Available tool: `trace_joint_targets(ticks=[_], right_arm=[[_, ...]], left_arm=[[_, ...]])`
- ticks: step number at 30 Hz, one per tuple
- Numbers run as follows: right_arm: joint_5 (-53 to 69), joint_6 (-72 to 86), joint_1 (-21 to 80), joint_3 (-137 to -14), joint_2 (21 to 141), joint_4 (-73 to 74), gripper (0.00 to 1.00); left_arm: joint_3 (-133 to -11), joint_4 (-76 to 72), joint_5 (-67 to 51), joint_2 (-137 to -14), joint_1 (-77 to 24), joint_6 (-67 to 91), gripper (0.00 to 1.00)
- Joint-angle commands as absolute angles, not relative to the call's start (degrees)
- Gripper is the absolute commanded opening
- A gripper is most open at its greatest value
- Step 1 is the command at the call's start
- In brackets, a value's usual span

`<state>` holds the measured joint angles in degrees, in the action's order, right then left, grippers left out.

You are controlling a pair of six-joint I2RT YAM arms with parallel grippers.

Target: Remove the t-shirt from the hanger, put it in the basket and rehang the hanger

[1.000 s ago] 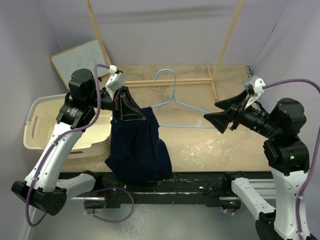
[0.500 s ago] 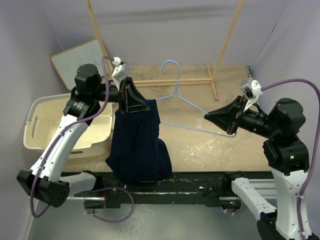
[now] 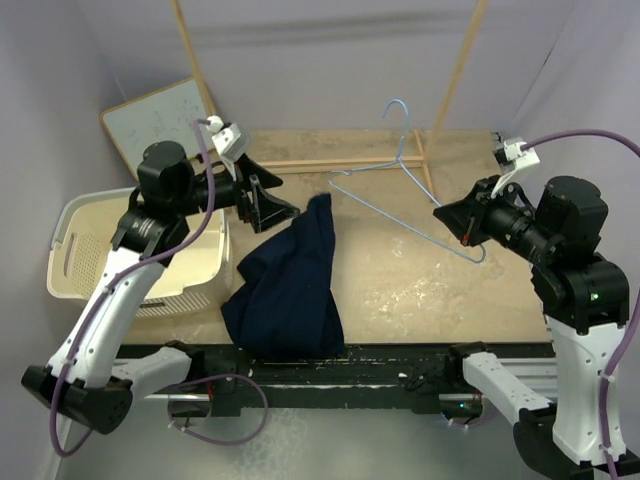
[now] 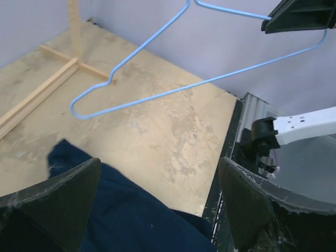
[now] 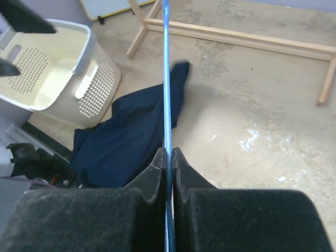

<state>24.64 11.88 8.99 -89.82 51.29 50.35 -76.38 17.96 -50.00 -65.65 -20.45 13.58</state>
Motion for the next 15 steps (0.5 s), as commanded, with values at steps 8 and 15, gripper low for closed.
trace_joint_targets(ticks=[8,15], right_arm=[[13.27,13.49,8.88,-96.60,59.32,36.15,0.00],[9.17,18.14,8.88,-100.24,65.89,15.87,0.00]], left_arm=[[-63.57,18.85,-32.65,-50.50,-20.78,14.82,0.86],[-61.82,19.64,-31.45,-47.68,-20.80,15.64,0.86]])
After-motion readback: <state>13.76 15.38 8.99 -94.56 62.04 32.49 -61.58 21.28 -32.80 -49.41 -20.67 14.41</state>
